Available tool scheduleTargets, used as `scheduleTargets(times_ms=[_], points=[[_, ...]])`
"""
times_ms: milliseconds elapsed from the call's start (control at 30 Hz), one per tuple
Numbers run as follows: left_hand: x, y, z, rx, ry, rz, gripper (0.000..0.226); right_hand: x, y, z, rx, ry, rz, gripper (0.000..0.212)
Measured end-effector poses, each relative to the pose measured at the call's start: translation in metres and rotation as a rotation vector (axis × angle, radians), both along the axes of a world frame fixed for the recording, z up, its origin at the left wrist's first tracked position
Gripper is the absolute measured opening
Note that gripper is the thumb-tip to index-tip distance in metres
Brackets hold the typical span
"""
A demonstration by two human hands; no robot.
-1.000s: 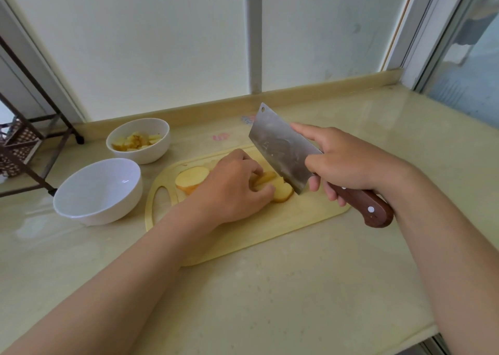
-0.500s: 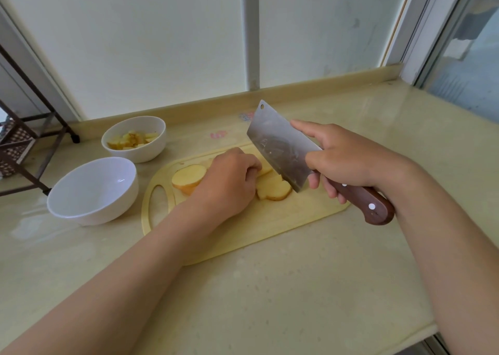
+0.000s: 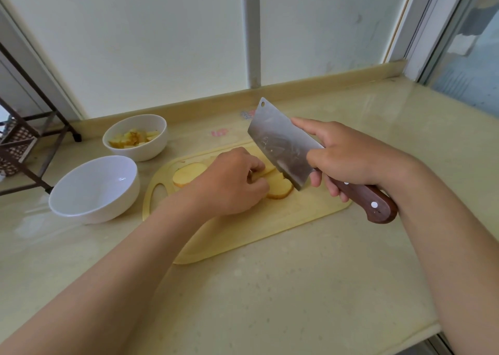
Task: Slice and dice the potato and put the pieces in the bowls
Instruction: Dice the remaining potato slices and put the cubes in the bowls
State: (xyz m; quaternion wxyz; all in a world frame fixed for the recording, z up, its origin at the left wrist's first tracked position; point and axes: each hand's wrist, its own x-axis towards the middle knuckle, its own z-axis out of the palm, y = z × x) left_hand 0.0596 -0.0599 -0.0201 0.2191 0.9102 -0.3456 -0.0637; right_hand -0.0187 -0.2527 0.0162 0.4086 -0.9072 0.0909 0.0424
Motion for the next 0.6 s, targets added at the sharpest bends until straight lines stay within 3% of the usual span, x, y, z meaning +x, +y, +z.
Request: scheduleTargets(times_ms=[367, 600], points=[[-0.0021, -0.0019, -0.0055, -0.016, -0.021, -0.124, 0.053, -0.0005, 0.0001, -0.0007, 0.013, 0.003, -0.003, 0.086], [-0.0038, -0.003, -0.0074, -0.024, -0.043, -0.117, 0.045, -0.0018, 0.0007, 0.0, 0.009, 0.002, -0.002, 0.086]])
